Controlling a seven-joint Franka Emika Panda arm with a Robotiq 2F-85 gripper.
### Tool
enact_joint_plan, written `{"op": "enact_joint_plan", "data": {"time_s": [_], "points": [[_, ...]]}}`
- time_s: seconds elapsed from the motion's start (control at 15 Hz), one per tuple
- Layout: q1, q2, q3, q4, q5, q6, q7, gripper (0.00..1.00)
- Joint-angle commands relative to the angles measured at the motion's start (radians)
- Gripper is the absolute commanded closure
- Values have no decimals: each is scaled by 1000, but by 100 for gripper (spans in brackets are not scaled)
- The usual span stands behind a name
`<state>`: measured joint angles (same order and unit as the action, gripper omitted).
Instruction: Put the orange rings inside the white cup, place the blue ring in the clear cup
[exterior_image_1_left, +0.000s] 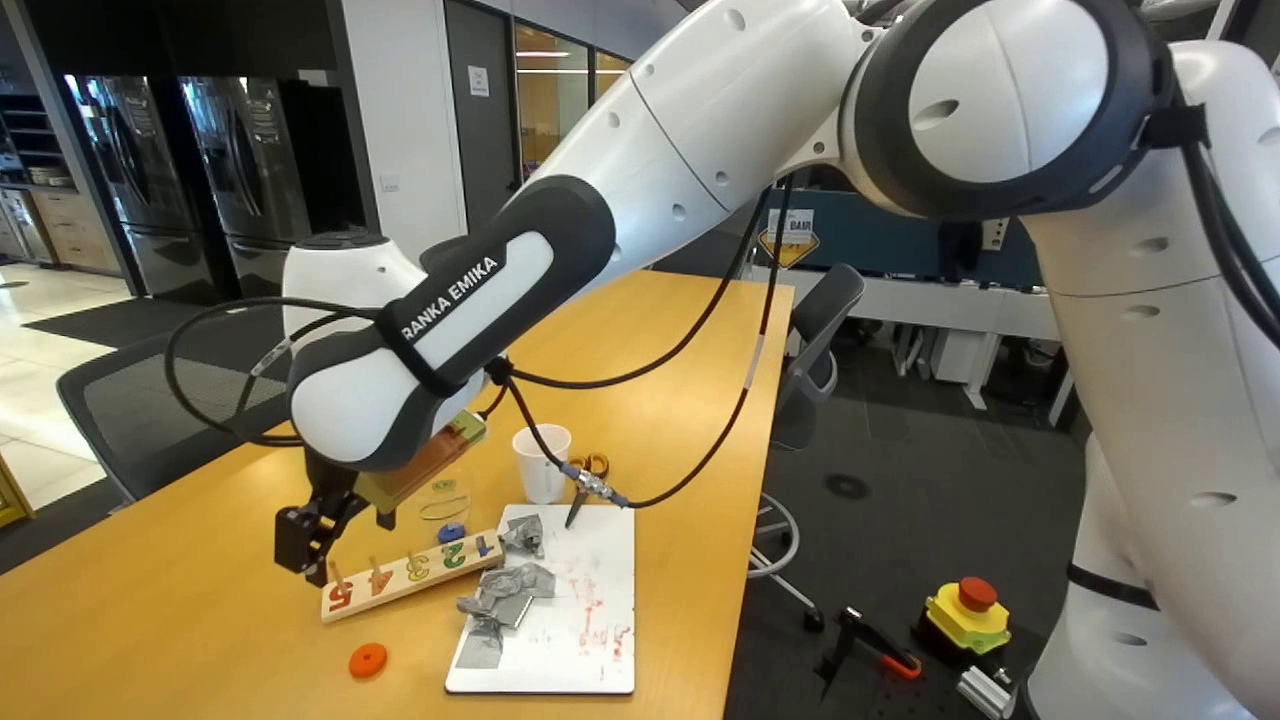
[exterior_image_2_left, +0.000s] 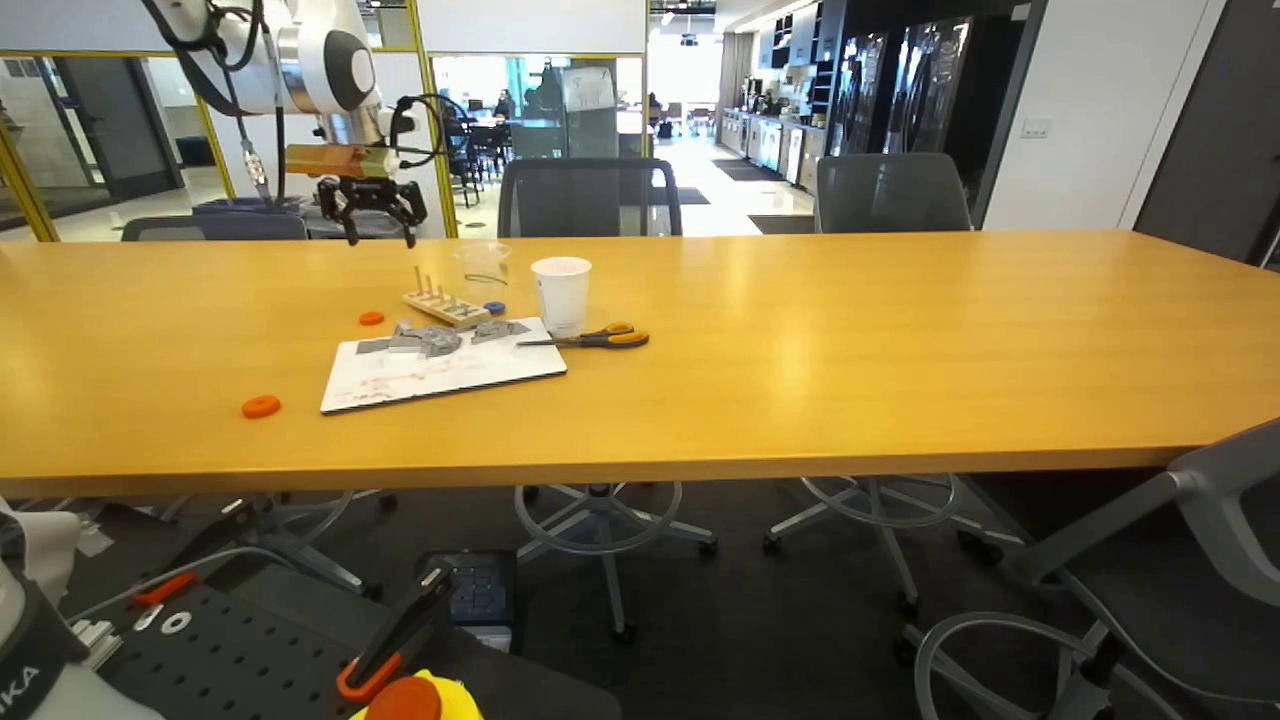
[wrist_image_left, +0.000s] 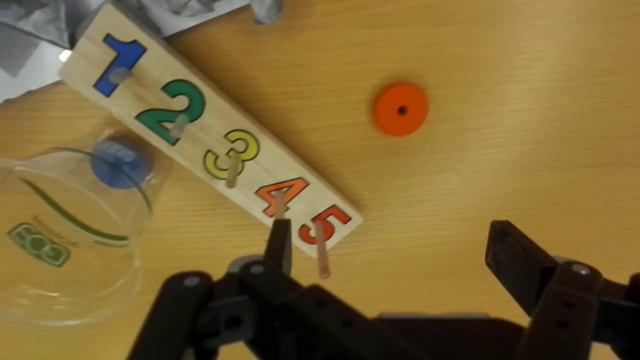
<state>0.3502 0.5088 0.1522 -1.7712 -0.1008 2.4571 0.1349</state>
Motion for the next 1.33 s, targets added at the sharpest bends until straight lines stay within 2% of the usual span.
{"op": "enact_joint_plan", "data": {"time_s": [0.0, 0.2, 0.6, 1.27], "points": [[42, 11, 16, 11, -22, -57, 11, 0], [67, 49, 20, 23, -27, -94, 10, 0], [105, 152, -8, 71, -88, -89, 34, 0], [90, 247, -17, 196, -73, -103, 16, 0]]}}
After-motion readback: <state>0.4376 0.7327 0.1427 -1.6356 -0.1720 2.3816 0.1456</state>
